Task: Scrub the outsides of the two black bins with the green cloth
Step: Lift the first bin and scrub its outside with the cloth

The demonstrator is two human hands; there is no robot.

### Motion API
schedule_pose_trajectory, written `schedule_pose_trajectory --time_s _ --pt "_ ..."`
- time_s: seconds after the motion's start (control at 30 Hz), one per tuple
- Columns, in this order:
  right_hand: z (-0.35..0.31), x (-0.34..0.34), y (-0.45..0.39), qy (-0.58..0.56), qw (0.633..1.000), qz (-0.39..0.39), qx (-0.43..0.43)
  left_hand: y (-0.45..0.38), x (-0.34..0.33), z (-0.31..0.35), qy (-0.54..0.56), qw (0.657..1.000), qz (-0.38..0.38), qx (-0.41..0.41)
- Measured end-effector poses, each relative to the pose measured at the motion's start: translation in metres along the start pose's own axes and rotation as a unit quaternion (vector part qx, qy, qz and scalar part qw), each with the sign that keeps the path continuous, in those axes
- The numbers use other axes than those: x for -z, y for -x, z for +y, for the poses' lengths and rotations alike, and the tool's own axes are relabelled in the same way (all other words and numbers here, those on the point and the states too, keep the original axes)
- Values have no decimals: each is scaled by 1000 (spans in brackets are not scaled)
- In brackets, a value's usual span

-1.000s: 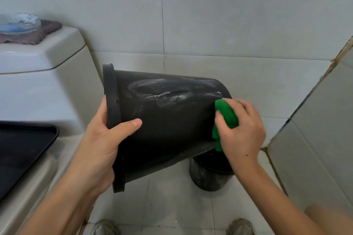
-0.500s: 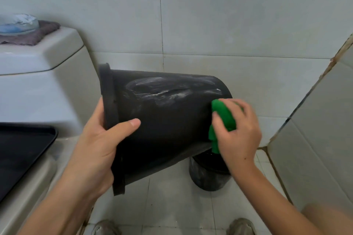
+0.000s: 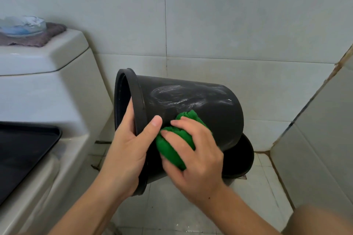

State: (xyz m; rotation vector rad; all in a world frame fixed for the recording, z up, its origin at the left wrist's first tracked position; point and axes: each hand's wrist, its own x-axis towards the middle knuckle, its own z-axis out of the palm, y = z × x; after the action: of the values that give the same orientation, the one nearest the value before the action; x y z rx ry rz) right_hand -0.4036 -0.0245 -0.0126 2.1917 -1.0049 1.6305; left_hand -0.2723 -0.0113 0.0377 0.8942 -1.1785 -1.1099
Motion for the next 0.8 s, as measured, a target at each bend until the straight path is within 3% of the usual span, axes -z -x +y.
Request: schedule_pose_trajectory --time_s 0.2,0.43,0.5,0.63,0.8 --pt "24 4 -20 6 988 -2 -151 6 1 -4 -61 997 -26 -28" --pt "5 -3 -17 -49 998 -30 -26 10 1 -12 -78 997 -19 -21" --pt "13 -2 -13 -31 999 -27 -31 10 1 -12 -74 997 -19 -23" --pt "42 1 0 25 983 -14 -182 10 9 -7 -55 998 -1 -25" --pt "80 9 -1 35 929 12 -368 10 25 3 -67 997 -4 -46"
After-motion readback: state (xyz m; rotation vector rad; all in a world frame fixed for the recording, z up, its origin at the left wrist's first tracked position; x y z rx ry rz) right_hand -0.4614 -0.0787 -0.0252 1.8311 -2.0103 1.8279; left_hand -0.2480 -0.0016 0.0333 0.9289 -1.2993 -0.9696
